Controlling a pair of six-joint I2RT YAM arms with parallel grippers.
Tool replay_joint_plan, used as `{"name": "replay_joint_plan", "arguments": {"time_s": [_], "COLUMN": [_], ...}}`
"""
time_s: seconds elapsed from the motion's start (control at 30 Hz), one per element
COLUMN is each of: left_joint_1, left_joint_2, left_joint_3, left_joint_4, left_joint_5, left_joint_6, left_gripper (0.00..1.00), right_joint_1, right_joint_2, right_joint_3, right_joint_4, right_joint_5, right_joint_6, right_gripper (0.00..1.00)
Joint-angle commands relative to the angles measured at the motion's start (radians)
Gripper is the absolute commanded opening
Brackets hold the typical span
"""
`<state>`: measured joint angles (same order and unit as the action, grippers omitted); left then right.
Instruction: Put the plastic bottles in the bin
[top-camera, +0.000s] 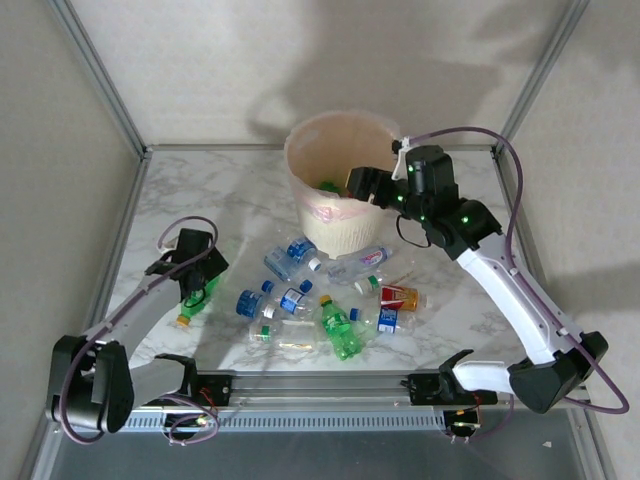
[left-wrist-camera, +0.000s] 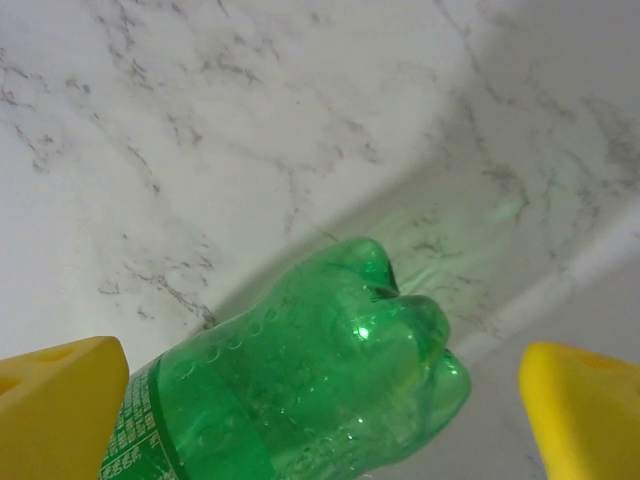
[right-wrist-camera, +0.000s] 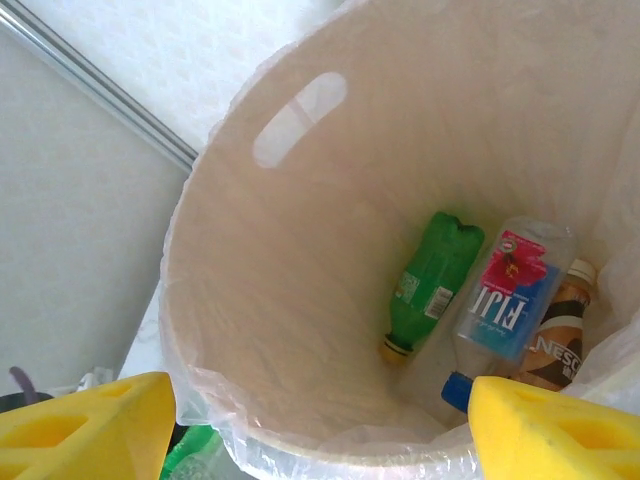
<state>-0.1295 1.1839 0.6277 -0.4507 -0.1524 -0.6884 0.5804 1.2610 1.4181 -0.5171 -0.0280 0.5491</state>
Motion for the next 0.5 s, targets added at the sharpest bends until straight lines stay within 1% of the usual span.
{"name": "replay_joint_plan", "arguments": {"time_s": [0.0,0.13,0.2,0.3,0.47], "left_joint_1": [-0.015,-0.023,-0.036,-0.047,-0.051], "left_joint_2": [0.047,0.137,0.169,0.191,0.211], "left_joint_3": [0.065,0.117,0.139,0.148,0.155], "left_joint_4": [-0.049,-0.091,-0.106,-0.119,-0.129], "left_joint_5": [-0.059,-0.07,-0.095,-0.119,-0.109], "left_joint_6": [0.052,0.105,0.126,0.143,0.156], "left_gripper": [1.0,1.0,1.0,1.0,1.0], "right_joint_1": [-0.003,-0.003,-0.003,-0.003,-0.003], "right_joint_2": [-0.038,-0.054,-0.058,-0.063,-0.058], "right_joint_3": [-0.028,-0.045,-0.045,-0.043,-0.056], "right_joint_4": [0.046,0.064,0.063,0.066,0.098], "right_joint_5": [-0.02,-0.034,-0.033,-0.041,-0.082], "right_joint_6": [0.024,0.031,0.031,0.032,0.041], "right_gripper": [0.78,0.8,0.8,0.81,0.83]}}
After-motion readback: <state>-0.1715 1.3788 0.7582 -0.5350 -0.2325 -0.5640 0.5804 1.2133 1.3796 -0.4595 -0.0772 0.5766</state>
